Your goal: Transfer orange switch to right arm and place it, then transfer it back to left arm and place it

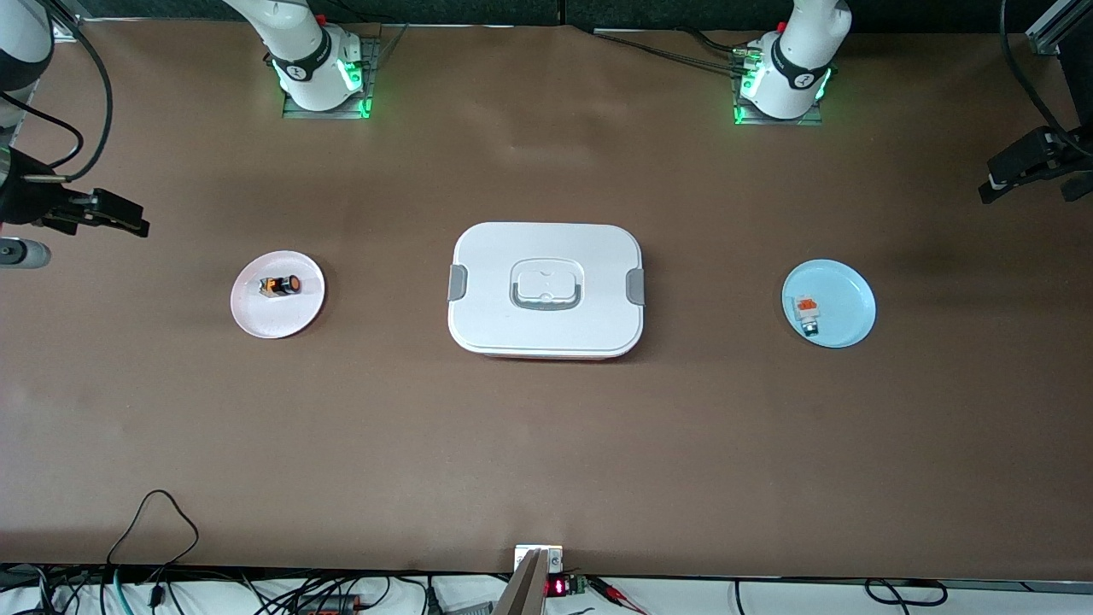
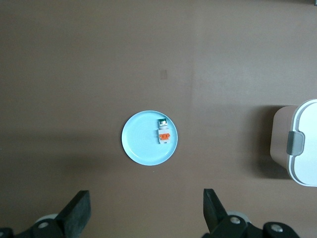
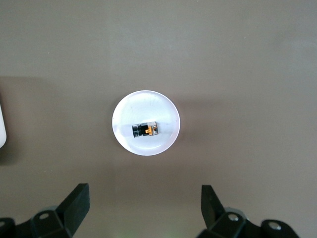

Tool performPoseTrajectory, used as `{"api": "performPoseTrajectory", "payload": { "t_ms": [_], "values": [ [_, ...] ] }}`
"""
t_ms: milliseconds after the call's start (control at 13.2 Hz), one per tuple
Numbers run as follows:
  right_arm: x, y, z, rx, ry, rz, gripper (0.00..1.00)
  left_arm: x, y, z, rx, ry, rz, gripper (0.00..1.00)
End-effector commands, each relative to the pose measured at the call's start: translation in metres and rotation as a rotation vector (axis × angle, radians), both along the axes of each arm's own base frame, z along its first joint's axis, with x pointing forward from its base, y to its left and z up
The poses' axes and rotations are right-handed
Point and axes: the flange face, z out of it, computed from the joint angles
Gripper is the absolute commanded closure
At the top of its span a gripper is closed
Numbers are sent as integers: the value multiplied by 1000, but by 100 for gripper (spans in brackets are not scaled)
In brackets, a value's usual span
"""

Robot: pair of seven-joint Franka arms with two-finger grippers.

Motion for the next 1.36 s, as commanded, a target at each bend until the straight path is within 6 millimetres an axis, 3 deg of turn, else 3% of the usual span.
{"api": "performPoseTrajectory", "payload": {
  "t_ms": [0, 303, 606, 908, 1136, 1287],
  "values": [
    [10, 1, -7, 43, -6, -14, 0, -3, 0, 6, -5, -9, -10, 0],
    [25, -5, -41, 9, 27, -17, 0, -3, -1, 5, -5, -7, -22, 0],
    [37, 1, -100, -3, 58, -1, 0, -4, -2, 6, -6, -5, -10, 0],
    [24, 5, -163, 6, 89, -5, 0, -3, -2, 5, -5, -7, -13, 0],
    [3, 24, -226, 12, 89, 18, 0, -3, -2, 5, -7, -6, -11, 0],
    [-8, 31, -250, 14, 91, 30, 0, -4, -2, 5, -7, -1, -13, 0]
  ]
}}
